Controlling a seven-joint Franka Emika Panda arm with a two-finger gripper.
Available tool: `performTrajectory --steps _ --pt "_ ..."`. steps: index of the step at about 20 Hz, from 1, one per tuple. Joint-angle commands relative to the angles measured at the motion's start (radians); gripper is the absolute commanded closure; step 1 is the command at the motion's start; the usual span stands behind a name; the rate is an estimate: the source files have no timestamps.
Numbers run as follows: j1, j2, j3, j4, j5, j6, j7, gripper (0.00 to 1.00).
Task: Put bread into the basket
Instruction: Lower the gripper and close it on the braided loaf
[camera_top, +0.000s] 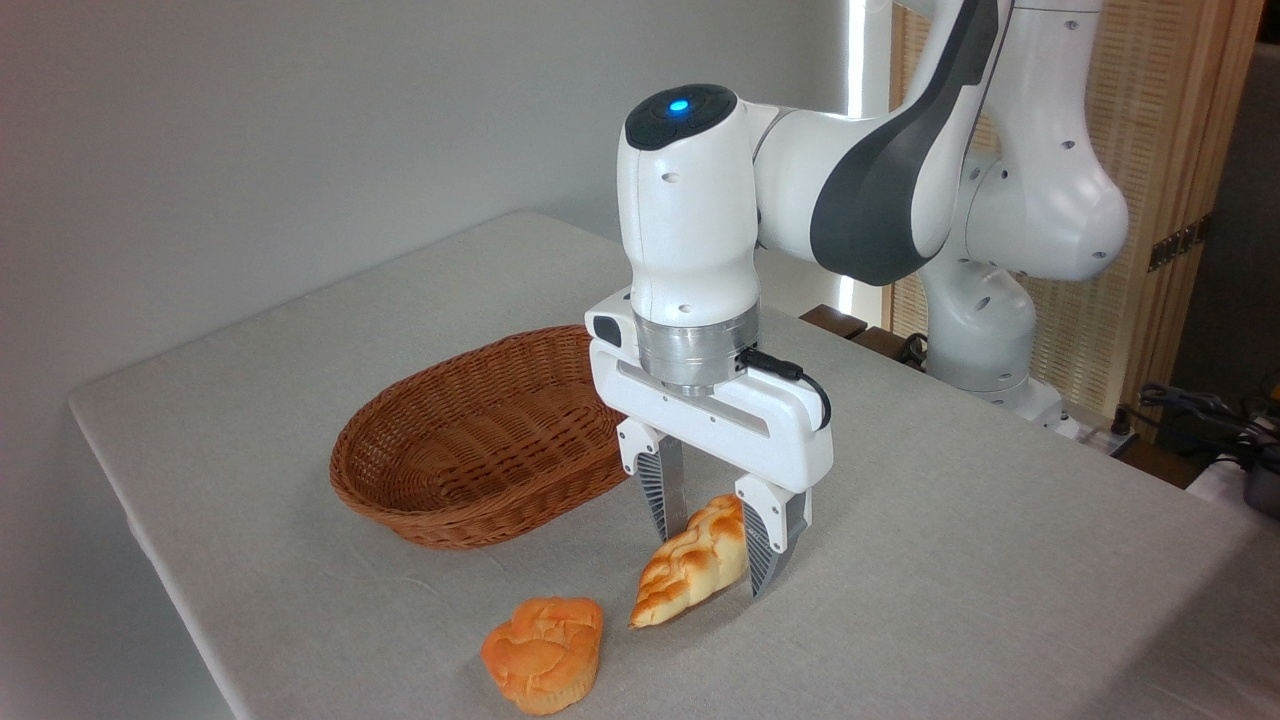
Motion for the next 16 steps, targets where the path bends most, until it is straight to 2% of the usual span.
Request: performTrajectory --steps 1,16 --pt "-0.002 0.021 0.003 -0.019 0.007 0.017 0.006 0.49" --pt "-0.007 0.032 0.003 -0.015 0.008 0.013 0.009 0.49"
